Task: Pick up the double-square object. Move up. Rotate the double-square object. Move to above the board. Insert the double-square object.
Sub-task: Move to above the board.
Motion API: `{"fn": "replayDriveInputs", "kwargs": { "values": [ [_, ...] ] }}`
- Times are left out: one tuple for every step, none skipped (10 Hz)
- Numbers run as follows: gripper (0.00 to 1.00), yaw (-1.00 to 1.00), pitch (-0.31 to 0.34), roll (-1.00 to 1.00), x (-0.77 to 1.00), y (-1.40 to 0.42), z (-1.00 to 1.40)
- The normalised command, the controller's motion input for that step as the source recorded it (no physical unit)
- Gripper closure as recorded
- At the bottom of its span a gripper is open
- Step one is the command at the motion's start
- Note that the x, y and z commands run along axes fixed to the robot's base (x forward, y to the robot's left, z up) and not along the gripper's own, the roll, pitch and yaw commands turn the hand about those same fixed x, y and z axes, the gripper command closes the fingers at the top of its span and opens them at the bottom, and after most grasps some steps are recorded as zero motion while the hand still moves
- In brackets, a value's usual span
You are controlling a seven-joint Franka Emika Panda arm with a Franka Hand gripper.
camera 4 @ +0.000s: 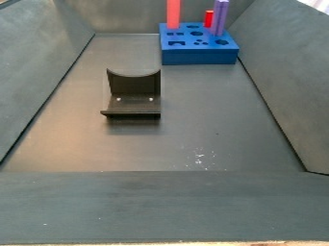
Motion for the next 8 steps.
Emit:
{"fn": "replayDriveInputs", "kwargs": {
  "values": [
    [1.00, -0.03, 0.089, 0.01, 0.04, 0.03, 1.00],
    [1.00, -0.03, 0.089, 0.01, 0.04, 0.03, 1.00],
    [1.00, -0.09, 0.619, -0.19, 0.03, -1.00, -0.27],
    [1.00, -0.09, 0.617, -0.19, 0.03, -1.00, -0.27],
    [1.00, 0.00, 0.433, -0.09, 0.04, -1.00, -0.26],
    [1.00, 0.01, 0.354, -0.08, 0.05, -1.00, -0.26],
    [1.00, 0.02, 0.229, -0.04, 0.05, -1.00, -0.26],
    [1.00, 0.02, 0.165, -0.01, 0.06, -1.00, -0.25]
  ]
}}
